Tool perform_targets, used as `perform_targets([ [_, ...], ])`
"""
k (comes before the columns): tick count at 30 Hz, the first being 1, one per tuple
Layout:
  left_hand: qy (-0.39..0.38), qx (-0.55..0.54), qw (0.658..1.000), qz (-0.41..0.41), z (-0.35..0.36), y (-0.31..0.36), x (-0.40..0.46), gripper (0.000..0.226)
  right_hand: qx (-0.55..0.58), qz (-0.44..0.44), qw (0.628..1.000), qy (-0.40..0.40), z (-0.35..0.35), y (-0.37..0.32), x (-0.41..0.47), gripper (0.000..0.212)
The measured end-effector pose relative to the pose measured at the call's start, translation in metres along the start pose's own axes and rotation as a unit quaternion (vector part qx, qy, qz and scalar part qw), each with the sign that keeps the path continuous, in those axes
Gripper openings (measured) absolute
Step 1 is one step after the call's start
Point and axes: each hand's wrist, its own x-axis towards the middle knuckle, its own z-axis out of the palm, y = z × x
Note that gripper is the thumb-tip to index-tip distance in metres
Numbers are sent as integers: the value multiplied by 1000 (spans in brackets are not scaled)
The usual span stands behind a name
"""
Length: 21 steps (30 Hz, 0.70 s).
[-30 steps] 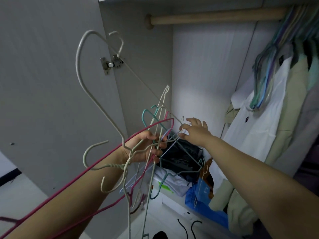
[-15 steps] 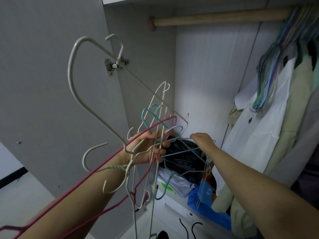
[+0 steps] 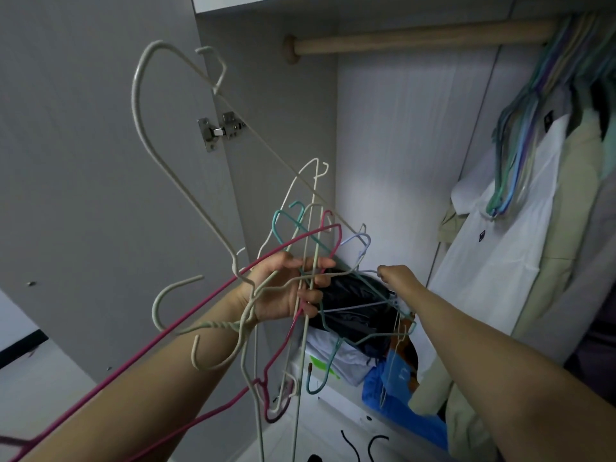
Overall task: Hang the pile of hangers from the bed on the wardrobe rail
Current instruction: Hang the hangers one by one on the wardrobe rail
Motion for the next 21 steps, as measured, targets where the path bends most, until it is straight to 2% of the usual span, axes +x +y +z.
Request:
perform_targets([
  [2,0,-6,1000,0,1,0,-1,47,-6,11,1000,2,1,3,1,36],
  [6,-15,-23,999,30,-1,9,-7,44,-42,-25,999,-4,-5,14,5,40],
  [9,-37,-23,998,45,-4,16,-13,45,-59,-46,996,38,-8,23,7,40],
  [11,-20,-1,999,50,-8,16,-15,48,-99,-60,991,66,-9,21,6,40],
  [13,-25,-17,998,54,-14,13,-17,49,-190,-79,974,91,-9,20,5,40],
  [16,-47,-74,994,66,-18,13,-18,44,-341,-114,922,146,-14,22,5,44],
  [21,-54,-83,993,67,-17,2,-12,43,-389,-117,892,198,-14,8,3,47],
])
